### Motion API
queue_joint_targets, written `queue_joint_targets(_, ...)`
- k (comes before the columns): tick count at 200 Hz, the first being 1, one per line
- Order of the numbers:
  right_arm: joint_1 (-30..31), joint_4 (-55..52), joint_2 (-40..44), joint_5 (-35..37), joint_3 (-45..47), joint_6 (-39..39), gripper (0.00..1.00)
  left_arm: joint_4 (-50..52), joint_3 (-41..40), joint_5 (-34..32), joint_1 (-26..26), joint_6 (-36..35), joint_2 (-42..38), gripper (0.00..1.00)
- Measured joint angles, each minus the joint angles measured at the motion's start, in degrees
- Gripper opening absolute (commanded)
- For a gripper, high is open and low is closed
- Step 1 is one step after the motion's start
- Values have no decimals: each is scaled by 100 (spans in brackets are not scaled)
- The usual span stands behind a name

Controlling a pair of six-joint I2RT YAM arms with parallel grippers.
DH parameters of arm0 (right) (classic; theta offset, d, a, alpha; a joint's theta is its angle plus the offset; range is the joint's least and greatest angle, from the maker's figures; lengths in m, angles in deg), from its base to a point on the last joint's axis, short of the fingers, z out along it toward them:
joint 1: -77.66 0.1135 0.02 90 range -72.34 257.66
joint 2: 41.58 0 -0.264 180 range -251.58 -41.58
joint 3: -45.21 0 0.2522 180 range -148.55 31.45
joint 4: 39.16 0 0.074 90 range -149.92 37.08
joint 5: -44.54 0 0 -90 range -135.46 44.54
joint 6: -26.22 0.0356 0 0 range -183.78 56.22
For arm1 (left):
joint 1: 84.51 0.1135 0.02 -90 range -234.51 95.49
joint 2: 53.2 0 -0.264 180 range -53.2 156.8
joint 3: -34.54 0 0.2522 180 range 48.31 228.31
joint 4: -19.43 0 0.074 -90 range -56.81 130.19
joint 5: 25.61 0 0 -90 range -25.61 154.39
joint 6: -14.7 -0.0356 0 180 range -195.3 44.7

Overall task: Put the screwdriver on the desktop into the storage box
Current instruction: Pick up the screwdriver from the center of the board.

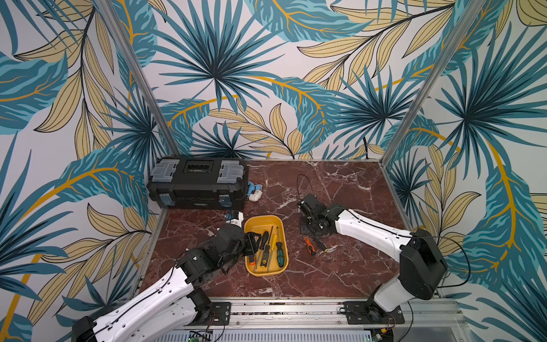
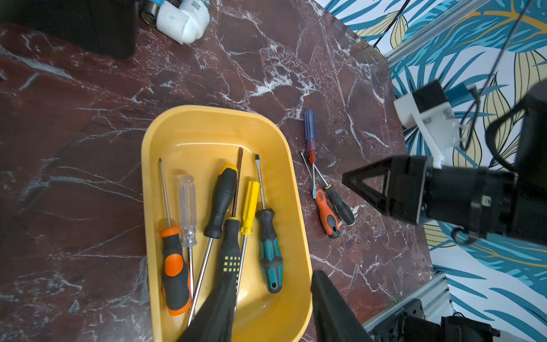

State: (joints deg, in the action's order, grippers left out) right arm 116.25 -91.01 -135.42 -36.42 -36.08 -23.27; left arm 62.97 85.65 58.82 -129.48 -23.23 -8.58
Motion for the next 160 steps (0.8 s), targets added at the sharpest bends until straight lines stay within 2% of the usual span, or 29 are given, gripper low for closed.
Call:
queue_joint_targets(65,-531,131,-1421,-52,-1029,-415,34,24,-11,68,0,26,-39,46)
queue_joint_targets(131,-678,160,-2002,-59,-1294,-501,36,-44,-68,151,0,20,116,47)
queue_joint_targets(160,-678,164,-2046,-76,-1272,-498,28,-76,-68,201,0,17,262,47)
